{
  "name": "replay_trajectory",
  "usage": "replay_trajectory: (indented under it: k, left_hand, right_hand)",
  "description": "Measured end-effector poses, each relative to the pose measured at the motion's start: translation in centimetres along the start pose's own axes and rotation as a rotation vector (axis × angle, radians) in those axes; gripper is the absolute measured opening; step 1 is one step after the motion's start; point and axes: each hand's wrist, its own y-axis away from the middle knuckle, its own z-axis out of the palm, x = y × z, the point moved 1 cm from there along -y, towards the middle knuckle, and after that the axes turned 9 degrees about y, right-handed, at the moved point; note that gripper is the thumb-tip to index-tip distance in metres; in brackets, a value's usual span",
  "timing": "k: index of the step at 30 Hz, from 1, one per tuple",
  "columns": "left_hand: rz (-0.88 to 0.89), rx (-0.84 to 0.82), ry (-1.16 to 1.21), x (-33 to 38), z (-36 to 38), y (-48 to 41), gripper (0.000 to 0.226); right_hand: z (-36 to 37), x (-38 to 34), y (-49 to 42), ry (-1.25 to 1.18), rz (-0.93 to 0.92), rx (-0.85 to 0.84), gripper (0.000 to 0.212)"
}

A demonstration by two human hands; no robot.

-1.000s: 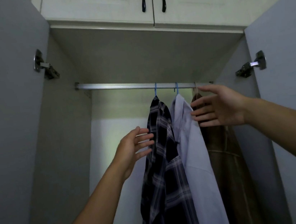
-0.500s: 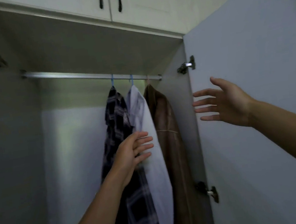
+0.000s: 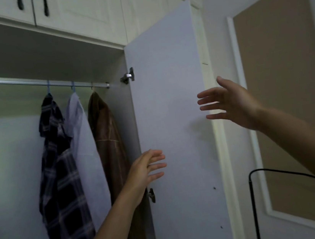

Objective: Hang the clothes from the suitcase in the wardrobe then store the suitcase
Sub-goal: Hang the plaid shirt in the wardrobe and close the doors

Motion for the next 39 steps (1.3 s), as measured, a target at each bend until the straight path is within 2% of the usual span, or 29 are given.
replay_trajectory:
  k: [6, 9, 14, 18, 26, 34, 39]
  left_hand:
    - [-0.072, 0.036, 0.017, -5.8, 4.9, 1.2, 0.037]
    - [-0.139, 0.089, 0.010, -9.4, 5.6, 2.4, 0.040]
    - [-0.232, 0.173, 0.025, -14.4, 6.1, 5.6, 0.047]
    - [-0.288, 0.197, 0.030, -16.5, 5.5, 8.4, 0.049]
    - [-0.332, 0.213, 0.131, -15.7, 3.2, 12.6, 0.061]
    - [-0.301, 0.247, 0.168, -14.7, -0.7, 15.9, 0.074]
    - [-0.265, 0.304, 0.197, -13.5, -4.6, 17.1, 0.075]
  right_hand:
    - [-4.2, 8.9, 1.6, -0.046, 0.017, 0.119, 0.054]
    - [-3.7, 12.7, 1.9, -0.043, 0.072, 0.072, 0.046]
    - [-2.6, 16.6, 2.7, -0.146, 0.145, -0.081, 0.055]
    - [-2.3, 16.5, 3.4, -0.242, 0.146, -0.094, 0.056]
    - [1.0, 15.4, 5.4, -0.375, 0.099, -0.266, 0.059]
    - [8.8, 13.2, 6.5, -0.363, 0.040, -0.461, 0.058]
    - [13.8, 12.7, 6.1, -0.212, -0.057, -0.539, 0.053]
